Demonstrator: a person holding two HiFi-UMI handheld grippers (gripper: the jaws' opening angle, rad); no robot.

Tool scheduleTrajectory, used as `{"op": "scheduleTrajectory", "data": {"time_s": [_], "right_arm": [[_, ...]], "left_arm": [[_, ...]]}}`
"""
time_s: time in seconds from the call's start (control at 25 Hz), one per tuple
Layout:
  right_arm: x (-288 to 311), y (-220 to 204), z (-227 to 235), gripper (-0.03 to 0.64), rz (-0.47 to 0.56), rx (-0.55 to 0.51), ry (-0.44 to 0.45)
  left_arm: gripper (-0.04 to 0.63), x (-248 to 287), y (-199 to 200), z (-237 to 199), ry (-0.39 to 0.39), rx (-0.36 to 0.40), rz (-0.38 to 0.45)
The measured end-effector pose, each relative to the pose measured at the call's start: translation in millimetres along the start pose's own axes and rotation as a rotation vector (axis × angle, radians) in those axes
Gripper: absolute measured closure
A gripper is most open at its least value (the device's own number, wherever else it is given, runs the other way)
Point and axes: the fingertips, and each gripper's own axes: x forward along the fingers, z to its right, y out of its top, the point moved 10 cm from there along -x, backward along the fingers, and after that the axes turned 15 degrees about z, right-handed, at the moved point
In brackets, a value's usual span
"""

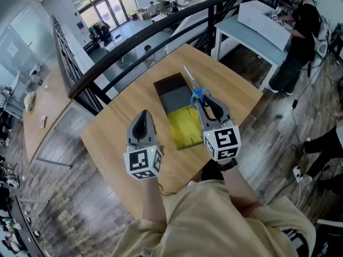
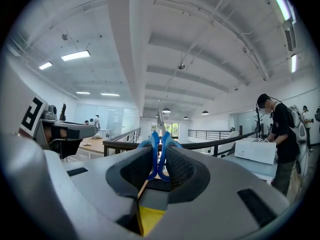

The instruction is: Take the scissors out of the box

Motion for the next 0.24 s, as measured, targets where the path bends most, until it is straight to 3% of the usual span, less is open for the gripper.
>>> {"op": "scheduleTrajectory", "data": {"time_s": [0.24], "right_arm": [[-0.6,-0.6,-2.9,0.534,-0.002,-0.047,0.034]], "left_arm": [[0.592,-5.8,-6.3,5.3,0.014,-0.002,-0.003]]}}
